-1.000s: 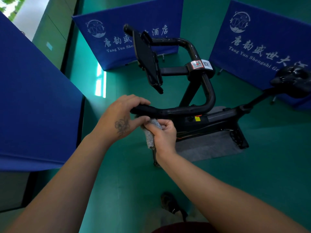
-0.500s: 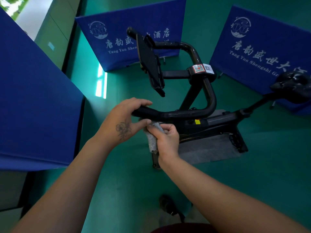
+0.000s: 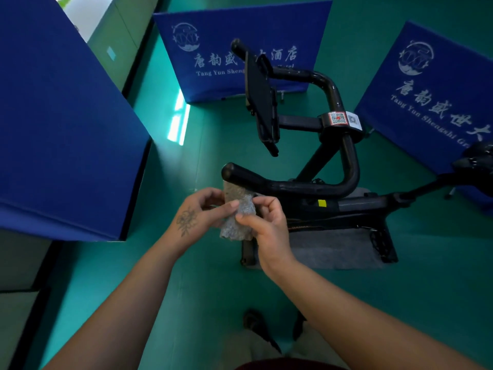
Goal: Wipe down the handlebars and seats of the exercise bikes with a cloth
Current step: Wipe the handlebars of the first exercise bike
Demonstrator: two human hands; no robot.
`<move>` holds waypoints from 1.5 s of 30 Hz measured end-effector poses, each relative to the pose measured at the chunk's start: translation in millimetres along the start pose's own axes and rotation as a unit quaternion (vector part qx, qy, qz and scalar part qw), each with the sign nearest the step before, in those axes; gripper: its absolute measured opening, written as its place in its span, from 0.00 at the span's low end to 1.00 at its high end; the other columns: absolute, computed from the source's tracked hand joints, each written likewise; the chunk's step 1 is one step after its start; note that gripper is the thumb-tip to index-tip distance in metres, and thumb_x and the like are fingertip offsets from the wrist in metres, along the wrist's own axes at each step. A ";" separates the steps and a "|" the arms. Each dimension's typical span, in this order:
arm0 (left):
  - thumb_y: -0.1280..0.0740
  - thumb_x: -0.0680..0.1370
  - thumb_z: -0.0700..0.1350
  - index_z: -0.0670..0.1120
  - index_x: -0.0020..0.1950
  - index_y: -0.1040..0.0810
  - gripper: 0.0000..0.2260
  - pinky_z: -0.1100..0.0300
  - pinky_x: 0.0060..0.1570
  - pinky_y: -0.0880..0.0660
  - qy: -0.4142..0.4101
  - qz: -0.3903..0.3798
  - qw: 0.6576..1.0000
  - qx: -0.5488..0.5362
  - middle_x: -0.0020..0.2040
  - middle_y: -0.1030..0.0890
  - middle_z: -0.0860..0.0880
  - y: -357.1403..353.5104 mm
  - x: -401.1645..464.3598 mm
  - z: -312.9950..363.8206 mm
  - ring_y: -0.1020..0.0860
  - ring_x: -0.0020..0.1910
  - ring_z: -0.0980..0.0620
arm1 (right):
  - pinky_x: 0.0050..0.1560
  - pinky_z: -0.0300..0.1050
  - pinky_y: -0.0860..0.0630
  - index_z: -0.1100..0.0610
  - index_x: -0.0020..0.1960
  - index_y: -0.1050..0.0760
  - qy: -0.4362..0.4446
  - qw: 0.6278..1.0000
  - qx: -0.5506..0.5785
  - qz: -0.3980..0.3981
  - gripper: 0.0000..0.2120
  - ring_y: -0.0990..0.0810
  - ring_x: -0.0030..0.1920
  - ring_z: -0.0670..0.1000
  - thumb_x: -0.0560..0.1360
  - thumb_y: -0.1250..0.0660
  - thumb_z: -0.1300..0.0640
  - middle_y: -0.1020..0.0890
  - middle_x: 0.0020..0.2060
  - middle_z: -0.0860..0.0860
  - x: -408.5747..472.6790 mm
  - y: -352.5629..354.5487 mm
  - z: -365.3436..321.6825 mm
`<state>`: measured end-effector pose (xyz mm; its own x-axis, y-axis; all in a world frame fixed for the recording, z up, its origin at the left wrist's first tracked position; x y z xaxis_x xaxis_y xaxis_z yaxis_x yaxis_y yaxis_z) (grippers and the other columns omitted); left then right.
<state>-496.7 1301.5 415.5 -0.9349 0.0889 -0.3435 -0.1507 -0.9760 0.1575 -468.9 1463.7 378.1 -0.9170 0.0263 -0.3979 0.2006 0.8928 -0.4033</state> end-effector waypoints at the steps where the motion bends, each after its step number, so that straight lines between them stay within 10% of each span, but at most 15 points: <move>1: 0.20 0.73 0.52 0.43 0.58 0.18 0.20 0.56 0.45 0.17 -0.001 -0.004 1.000 -0.019 0.51 0.12 0.46 -2.3 -1.9 2.4 0.14 0.47 0.49 | 0.49 0.53 0.17 0.58 0.58 0.27 0.001 1.000 -0.010 -0.014 0.24 0.15 0.49 0.56 0.65 0.23 0.64 0.16 0.54 0.60 -1.3 0.6 -1.0; 10: 0.23 0.77 0.37 0.57 0.72 0.32 0.31 0.42 0.49 0.15 -0.040 0.068 0.990 -0.116 0.54 0.13 0.40 -9.7 -16.1 4.3 0.13 0.51 0.36 | 0.55 0.59 0.17 0.58 0.63 0.24 -0.009 0.994 -0.039 -0.100 0.27 0.15 0.54 0.54 0.65 0.26 0.69 0.16 0.59 0.58 -2.1 -4.2 -8.5; 18: 0.18 0.70 0.39 0.52 0.65 0.19 0.25 0.38 0.63 0.19 -0.063 0.112 0.989 -0.068 0.58 0.14 0.45 -7.9 -21.5 0.2 0.15 0.57 0.42 | 0.52 0.48 0.17 0.60 0.61 0.24 -0.003 0.985 -0.079 -0.153 0.25 0.16 0.55 0.53 0.66 0.25 0.72 0.15 0.55 0.52 0.8 7.5 -16.1; 27: 0.22 0.74 0.31 0.52 0.63 0.19 0.24 0.39 0.54 0.16 -0.086 0.165 0.980 -0.072 0.60 0.17 0.48 -14.8 -15.0 14.0 0.14 0.52 0.46 | 0.46 0.53 0.22 0.54 0.55 0.22 0.119 0.944 -0.250 -0.177 0.12 0.20 0.43 0.53 0.75 0.26 0.64 0.17 0.46 0.52 -0.6 47.9 -58.0; 31: 0.20 0.69 0.39 0.53 0.64 0.18 0.25 0.36 0.56 0.17 -0.096 0.179 0.977 -0.068 0.60 0.16 0.52 -17.2 -12.8 19.6 0.15 0.56 0.43 | 0.41 0.45 0.24 0.53 0.56 0.22 0.237 0.885 -0.354 -0.190 0.12 0.21 0.39 0.48 0.77 0.25 0.64 0.19 0.42 0.48 13.8 48.8 -98.3; 38: 0.19 0.68 0.41 0.55 0.64 0.17 0.25 0.31 0.64 0.23 -0.120 0.193 0.973 -0.044 0.63 0.15 0.51 -17.7 -10.5 28.8 0.17 0.61 0.43 | 0.56 0.48 0.23 0.48 0.67 0.26 0.366 0.663 -0.611 -0.233 0.19 0.23 0.55 0.44 0.79 0.28 0.44 0.24 0.58 0.41 48.7 31.5 -134.3; 45: 0.18 0.69 0.42 0.55 0.65 0.16 0.26 0.35 0.57 0.18 -0.121 0.195 0.972 -0.046 0.66 0.17 0.52 -12.0 -14.7 34.2 0.16 0.59 0.40 | 0.51 0.50 0.19 0.44 0.67 0.26 0.350 0.658 -0.611 -0.266 0.19 0.23 0.53 0.39 0.80 0.31 0.39 0.24 0.57 0.36 57.9 10.7 -126.2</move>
<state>-492.2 1318.7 450.3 -0.9650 -0.2585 -0.0445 0.2497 -0.9573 0.1455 -563.3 1531.5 454.8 -0.7659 -0.6169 0.1812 -0.2473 0.5428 0.8026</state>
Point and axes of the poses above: each hand's wrist, its own x-axis towards the middle knuckle, its own y-axis out of the back of the hand, z = x × y, the point moved 3 cm from there along x, towards the middle knuckle
